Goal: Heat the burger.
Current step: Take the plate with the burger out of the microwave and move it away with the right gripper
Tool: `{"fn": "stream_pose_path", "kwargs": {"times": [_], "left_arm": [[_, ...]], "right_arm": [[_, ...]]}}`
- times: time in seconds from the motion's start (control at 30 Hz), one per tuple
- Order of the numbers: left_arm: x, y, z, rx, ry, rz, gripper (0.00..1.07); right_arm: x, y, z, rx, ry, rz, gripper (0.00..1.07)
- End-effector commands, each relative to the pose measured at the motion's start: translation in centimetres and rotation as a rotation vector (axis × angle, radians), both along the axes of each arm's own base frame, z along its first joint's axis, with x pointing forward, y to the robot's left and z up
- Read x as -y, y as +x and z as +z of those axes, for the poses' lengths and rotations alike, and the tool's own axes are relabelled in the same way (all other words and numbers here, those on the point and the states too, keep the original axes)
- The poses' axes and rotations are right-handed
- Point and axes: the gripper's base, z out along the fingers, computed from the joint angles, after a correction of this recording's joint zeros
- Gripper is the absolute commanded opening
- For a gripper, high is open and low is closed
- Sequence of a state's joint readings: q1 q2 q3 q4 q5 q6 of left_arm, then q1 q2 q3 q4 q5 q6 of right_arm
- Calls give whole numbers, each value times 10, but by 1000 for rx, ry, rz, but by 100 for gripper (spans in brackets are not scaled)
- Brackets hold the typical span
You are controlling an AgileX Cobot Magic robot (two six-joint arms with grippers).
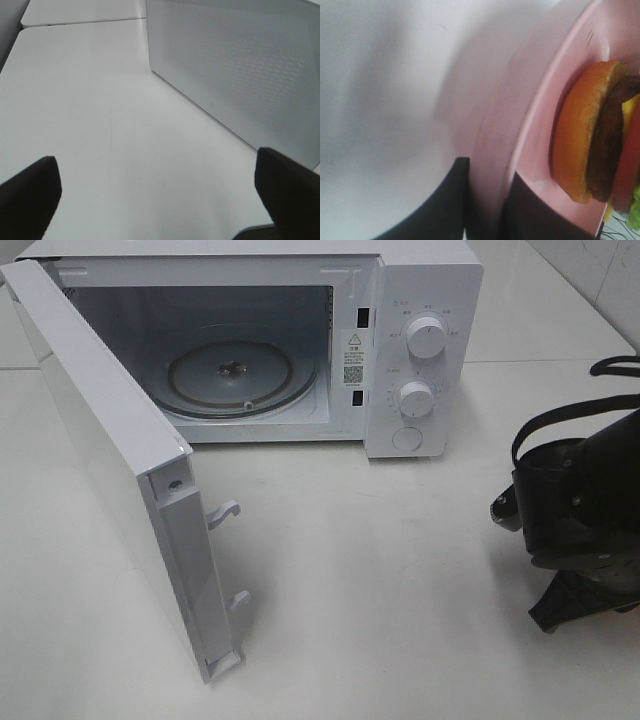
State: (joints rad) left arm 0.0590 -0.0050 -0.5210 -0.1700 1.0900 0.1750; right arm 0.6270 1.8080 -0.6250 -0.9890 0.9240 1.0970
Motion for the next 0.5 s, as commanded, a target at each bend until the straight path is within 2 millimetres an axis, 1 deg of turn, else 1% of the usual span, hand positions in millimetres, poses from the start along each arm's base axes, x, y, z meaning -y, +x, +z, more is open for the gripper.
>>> {"fn": "stream_pose_path", "kwargs": {"times": [0.03,0.17,0.23,0.27,0.3,0.33,0.37,0.4,0.43,0.47,0.5], "left_arm": [[0,-2,0,28,0,2,98],[0,-2,0,28,0,2,98],[0,-2,0,28,0,2,98],[0,-2,0,28,0,2,98],[0,-2,0,28,0,2,98],[0,-2,0,28,0,2,98],[0,-2,0,28,0,2,98],[0,-2,0,28,0,2,98],[0,-2,0,28,0,2,98],[0,-2,0,28,0,2,98],[0,-2,0,28,0,2,98]], "right_arm": [[4,3,2,40,-70,-19,9],[5,4,-13,55,-93,-57,13],[5,4,-13,55,-93,-57,13],[5,4,-18,47,-94,-63,16],[3,4,-19,46,-68,-62,22],[3,4,-19,46,-68,-62,22],[2,3,-18,49,-39,-68,29],[1,3,-17,53,-25,-74,34],[1,3,-17,53,-25,-74,34],[-1,2,-14,62,15,-91,44],[-1,2,-14,62,15,-91,44]]}}
